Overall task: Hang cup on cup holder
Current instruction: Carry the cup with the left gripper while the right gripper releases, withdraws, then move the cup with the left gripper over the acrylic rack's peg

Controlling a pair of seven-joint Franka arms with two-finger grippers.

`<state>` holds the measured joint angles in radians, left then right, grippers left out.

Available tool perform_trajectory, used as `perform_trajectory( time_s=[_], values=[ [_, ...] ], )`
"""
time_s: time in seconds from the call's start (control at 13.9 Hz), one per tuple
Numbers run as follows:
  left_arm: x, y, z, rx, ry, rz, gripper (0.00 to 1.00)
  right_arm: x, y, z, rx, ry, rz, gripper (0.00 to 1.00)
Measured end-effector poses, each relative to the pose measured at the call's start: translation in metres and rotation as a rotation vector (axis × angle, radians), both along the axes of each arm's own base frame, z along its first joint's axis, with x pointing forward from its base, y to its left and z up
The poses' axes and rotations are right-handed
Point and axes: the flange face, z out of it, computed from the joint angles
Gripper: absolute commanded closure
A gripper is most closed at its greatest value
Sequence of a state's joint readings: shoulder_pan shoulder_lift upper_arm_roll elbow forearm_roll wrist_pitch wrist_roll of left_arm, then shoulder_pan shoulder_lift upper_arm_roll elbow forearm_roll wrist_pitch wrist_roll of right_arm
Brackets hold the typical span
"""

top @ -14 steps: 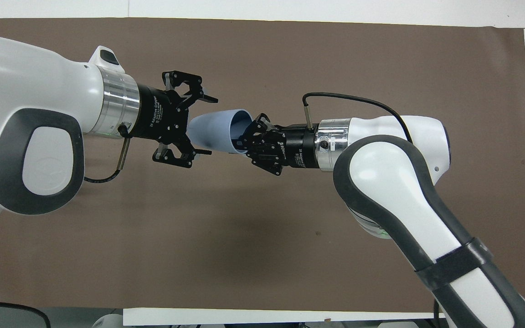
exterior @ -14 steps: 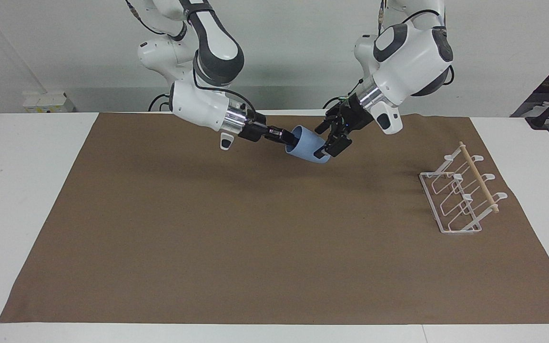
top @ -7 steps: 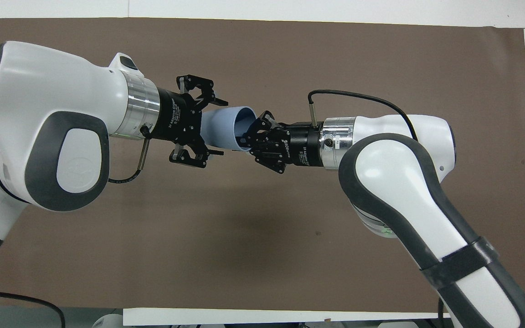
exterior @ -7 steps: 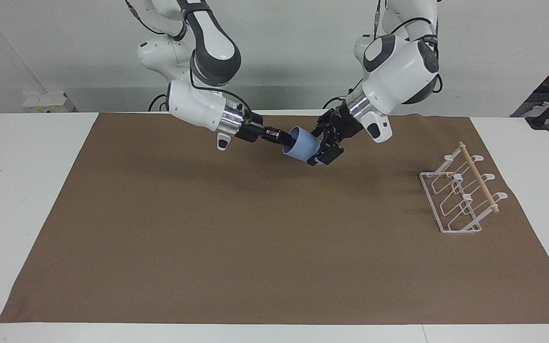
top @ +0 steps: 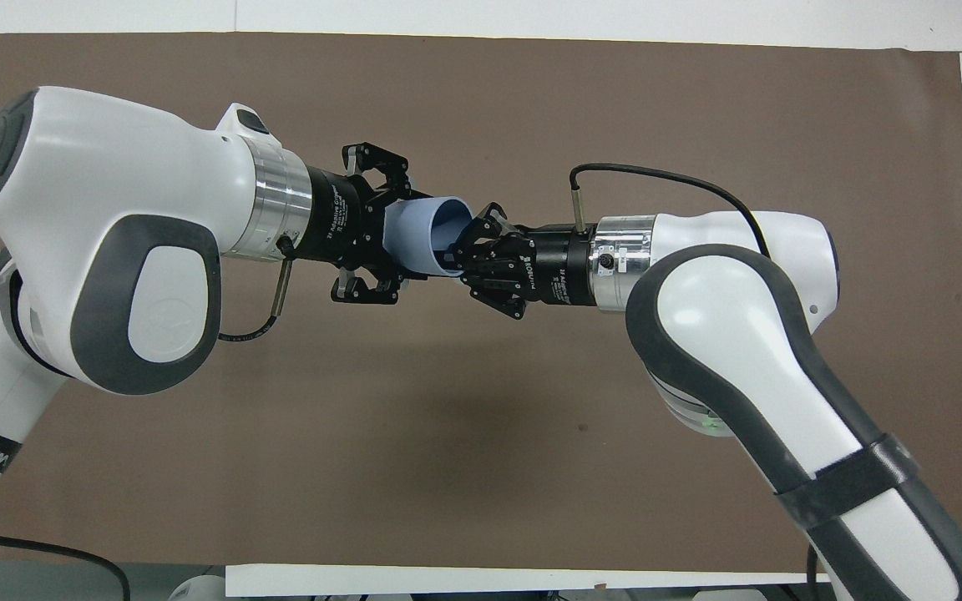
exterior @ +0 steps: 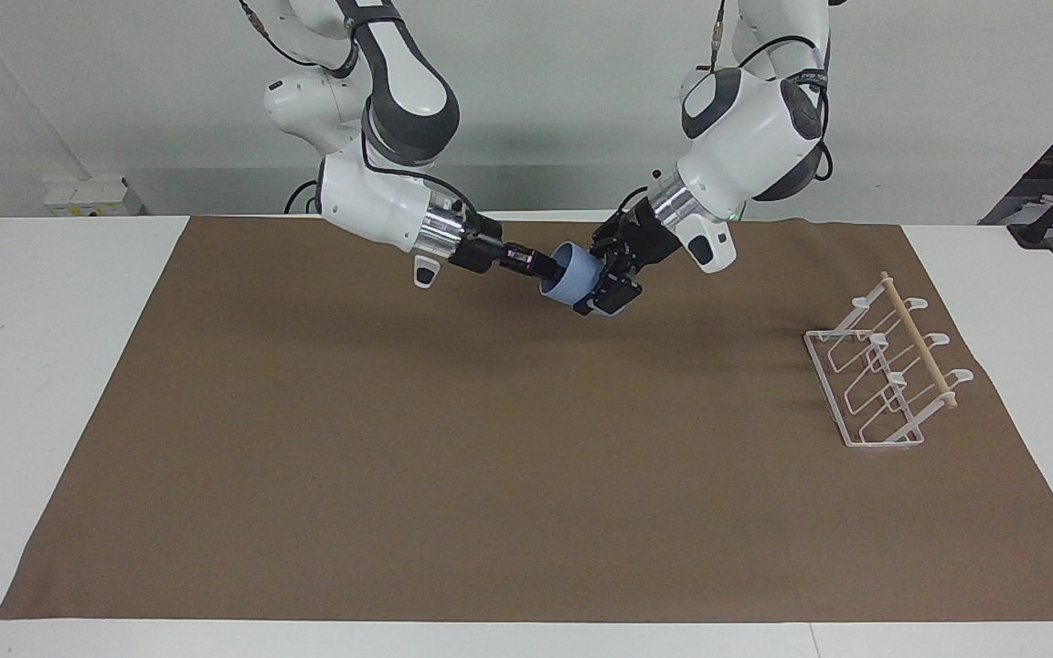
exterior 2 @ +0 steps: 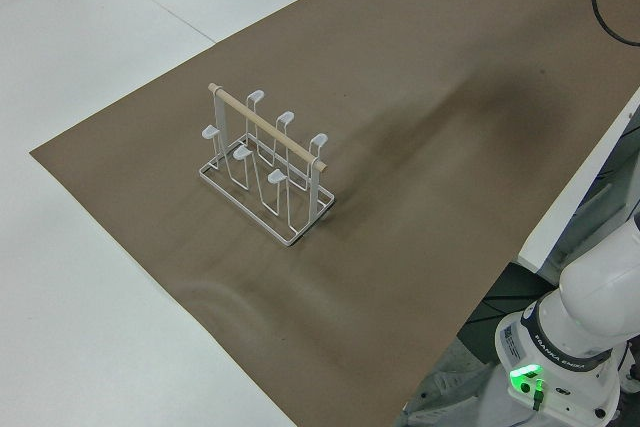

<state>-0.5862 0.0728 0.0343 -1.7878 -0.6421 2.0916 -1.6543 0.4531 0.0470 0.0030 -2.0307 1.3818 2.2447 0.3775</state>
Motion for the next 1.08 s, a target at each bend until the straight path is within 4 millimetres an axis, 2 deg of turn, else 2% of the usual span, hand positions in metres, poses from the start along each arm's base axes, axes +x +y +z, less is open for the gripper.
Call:
perform_trajectory(
  time_s=[0.22,0.36,0.43,0.57,0.79,0.93,1.08],
  values=[
    [-0.002,-0.003,0.0,0.001,0.009,0.006,0.64,0.001,-0.003,0.005,0.001,-0.011,-0.006,0.01],
    [-0.002,-0.003,0.0,0.002,0.009,0.007,0.64,0.009,-0.027,0.015,-0.03,-0.043,-0.007,0.01],
    [0.0,0.0,-0.001,0.012,0.003,0.009,0.64,0.014,-0.049,0.019,-0.069,-0.06,0.018,0.01],
    [0.009,0.016,-0.007,0.104,-0.03,0.006,0.64,0.023,-0.108,0.027,-0.174,-0.089,0.085,0.01],
    [0.027,0.064,-0.02,0.356,-0.074,-0.005,0.64,0.026,-0.2,0.035,-0.386,-0.156,0.201,0.01],
    [0.033,0.093,-0.03,0.581,-0.105,-0.033,0.64,0.029,-0.244,0.04,-0.594,-0.212,0.278,0.01],
    [0.038,0.125,-0.037,0.834,-0.125,-0.073,0.64,0.033,-0.275,0.056,-0.83,-0.242,0.37,0.01]
  ],
)
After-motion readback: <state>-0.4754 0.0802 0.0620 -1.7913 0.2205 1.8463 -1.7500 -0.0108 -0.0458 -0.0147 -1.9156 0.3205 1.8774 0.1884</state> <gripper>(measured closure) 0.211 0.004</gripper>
